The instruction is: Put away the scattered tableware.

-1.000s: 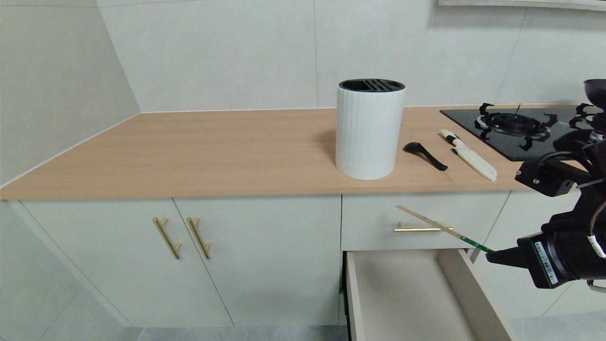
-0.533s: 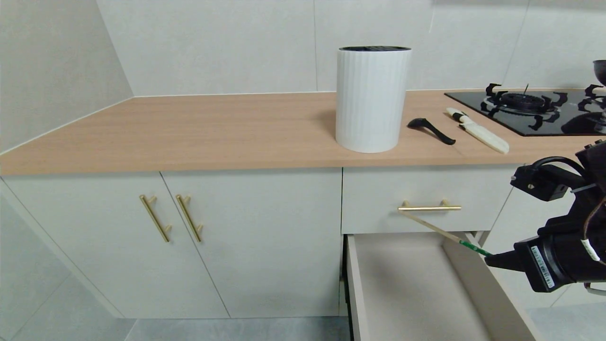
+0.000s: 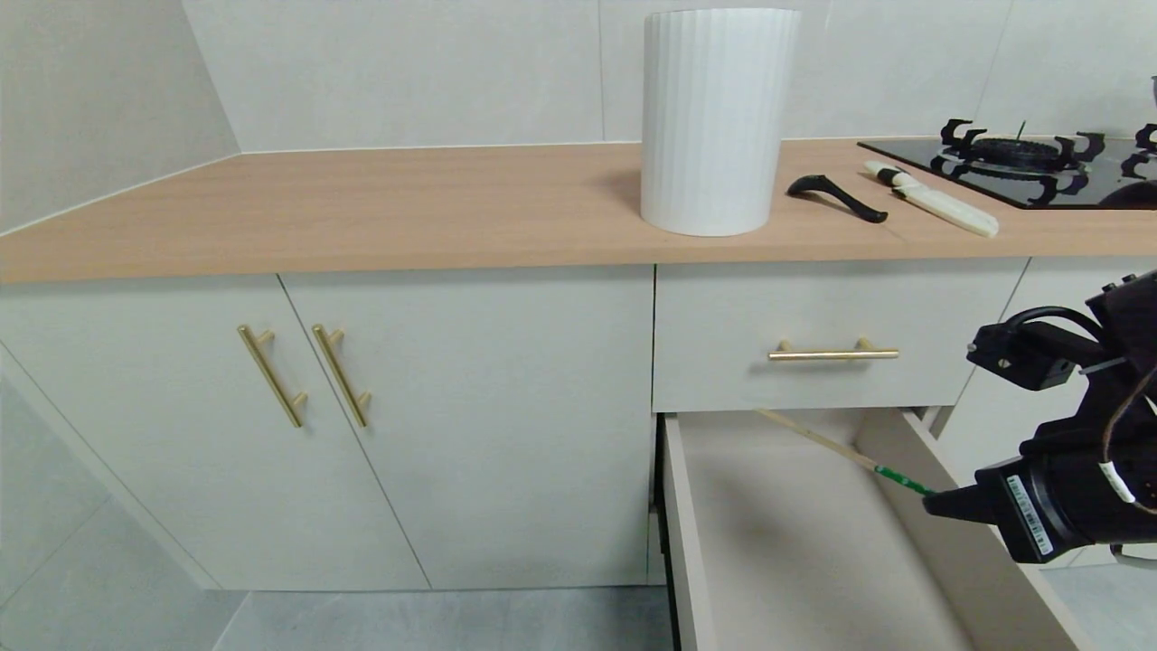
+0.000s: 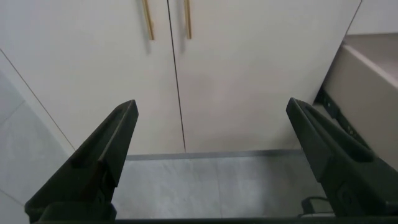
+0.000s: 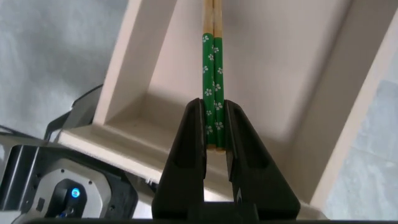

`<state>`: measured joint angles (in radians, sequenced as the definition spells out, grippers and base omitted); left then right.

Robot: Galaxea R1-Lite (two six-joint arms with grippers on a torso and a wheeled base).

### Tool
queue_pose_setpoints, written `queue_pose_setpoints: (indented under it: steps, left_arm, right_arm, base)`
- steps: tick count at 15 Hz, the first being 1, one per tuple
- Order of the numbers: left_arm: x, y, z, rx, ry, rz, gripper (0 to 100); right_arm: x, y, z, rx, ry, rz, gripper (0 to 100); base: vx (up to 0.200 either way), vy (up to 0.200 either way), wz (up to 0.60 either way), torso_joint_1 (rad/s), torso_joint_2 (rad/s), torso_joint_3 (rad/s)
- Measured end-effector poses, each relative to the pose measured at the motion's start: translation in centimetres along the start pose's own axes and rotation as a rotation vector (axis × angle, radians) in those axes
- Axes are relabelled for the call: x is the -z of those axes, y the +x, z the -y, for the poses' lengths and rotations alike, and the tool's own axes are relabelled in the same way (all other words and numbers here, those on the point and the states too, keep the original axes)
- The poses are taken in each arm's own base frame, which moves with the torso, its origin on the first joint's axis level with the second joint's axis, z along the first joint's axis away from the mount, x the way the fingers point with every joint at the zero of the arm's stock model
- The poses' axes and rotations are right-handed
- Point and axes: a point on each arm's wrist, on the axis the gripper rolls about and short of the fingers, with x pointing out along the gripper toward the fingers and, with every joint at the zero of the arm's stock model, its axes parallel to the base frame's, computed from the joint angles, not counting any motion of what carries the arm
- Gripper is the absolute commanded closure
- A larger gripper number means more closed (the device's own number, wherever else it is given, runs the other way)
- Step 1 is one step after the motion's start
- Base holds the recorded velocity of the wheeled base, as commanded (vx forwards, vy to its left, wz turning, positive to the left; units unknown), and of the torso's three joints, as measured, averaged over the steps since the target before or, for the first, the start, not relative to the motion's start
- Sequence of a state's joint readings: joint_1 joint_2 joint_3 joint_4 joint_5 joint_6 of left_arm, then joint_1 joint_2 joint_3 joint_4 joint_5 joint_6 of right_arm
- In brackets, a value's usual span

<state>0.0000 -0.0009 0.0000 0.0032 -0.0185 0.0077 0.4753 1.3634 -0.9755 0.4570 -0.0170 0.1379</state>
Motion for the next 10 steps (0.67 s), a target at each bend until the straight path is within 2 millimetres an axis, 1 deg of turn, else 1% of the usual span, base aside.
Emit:
queue_pose_setpoints:
  steps: [4,6,9,10]
  left_arm:
    - [0.0,0.0,0.0,0.000,0.000,0.000,0]
    - [0.0,0.0,0.0,0.000,0.000,0.000,0]
    - [0.0,0.0,0.0,0.000,0.000,0.000,0]
    - [0.0,0.0,0.0,0.000,0.000,0.000,0]
  right_arm:
    - [0.0,0.4,0.0,0.002,0.000,-0.012,100]
    - [-0.1,1.4,0.0,0.007,0.000,-0.047,100]
    - [-0.3,4.4,0.0,0.027,0.003,-0.140,100]
    - [-0.3,5.7,0.0,0.033,0.004,-0.170,100]
  base:
    - [0.000,0.000,0.00,0.000,0.00,0.000]
    - [0.000,0.000,0.00,0.000,0.00,0.000]
    - [0.000,0.000,0.00,0.000,0.00,0.000]
    - [0.000,0.000,0.00,0.000,0.00,0.000]
